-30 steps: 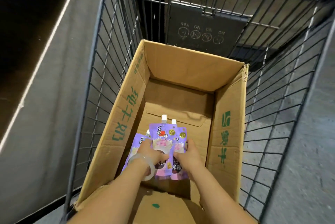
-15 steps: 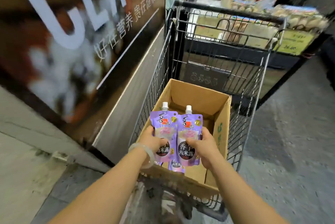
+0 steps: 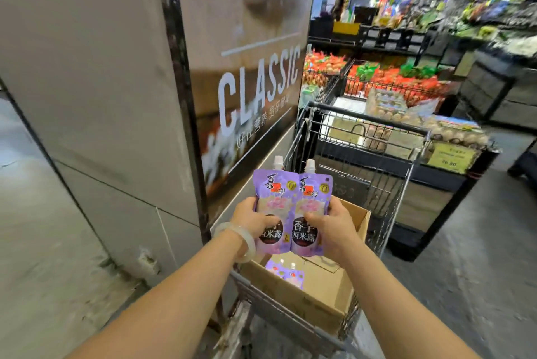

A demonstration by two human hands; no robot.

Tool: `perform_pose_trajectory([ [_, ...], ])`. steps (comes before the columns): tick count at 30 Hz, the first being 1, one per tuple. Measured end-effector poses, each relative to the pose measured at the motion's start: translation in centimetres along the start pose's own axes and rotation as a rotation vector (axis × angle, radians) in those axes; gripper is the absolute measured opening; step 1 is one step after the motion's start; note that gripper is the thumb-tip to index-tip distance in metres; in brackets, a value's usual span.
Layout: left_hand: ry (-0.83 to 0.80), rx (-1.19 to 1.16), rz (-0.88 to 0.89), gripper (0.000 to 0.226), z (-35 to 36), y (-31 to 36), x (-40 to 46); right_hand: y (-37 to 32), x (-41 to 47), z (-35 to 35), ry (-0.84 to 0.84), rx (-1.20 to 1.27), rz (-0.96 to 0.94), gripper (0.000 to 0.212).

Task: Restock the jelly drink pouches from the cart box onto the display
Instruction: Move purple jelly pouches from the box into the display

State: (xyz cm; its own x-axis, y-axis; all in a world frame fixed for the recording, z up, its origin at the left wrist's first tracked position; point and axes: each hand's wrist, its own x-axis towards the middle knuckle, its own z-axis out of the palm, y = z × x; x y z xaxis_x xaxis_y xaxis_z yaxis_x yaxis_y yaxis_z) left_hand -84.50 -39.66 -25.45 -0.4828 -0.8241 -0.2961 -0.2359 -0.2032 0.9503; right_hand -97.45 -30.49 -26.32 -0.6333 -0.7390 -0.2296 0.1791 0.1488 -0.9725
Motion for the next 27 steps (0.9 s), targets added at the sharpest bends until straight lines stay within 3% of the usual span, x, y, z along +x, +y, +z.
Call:
perform_pose_trajectory([
  [6,0.084,-0.046,0.026,0.036,0.1,0.4,-6.5,-0.9,-4.2,-0.8,-0.095,-0.024,-0.024,0.032],
  [13,0.268,-0.098,-0.023,0.030,-0.4,-4.3,-15.4,1.1,-10.5,-0.5,-0.268,-0.044,0.001,0.026],
  [20,0.536,-0.224,-0.006,0.034,-6.8,-8.1,-25.5,2.8,-19.0,6.5,-0.522,-0.082,0.046,0.027],
  [27,0.832,-0.197,0.013,0.031,-15.2,-11.4,-42.3,4.8,-33.4,16.0,-0.828,-0.135,0.006,0.025],
])
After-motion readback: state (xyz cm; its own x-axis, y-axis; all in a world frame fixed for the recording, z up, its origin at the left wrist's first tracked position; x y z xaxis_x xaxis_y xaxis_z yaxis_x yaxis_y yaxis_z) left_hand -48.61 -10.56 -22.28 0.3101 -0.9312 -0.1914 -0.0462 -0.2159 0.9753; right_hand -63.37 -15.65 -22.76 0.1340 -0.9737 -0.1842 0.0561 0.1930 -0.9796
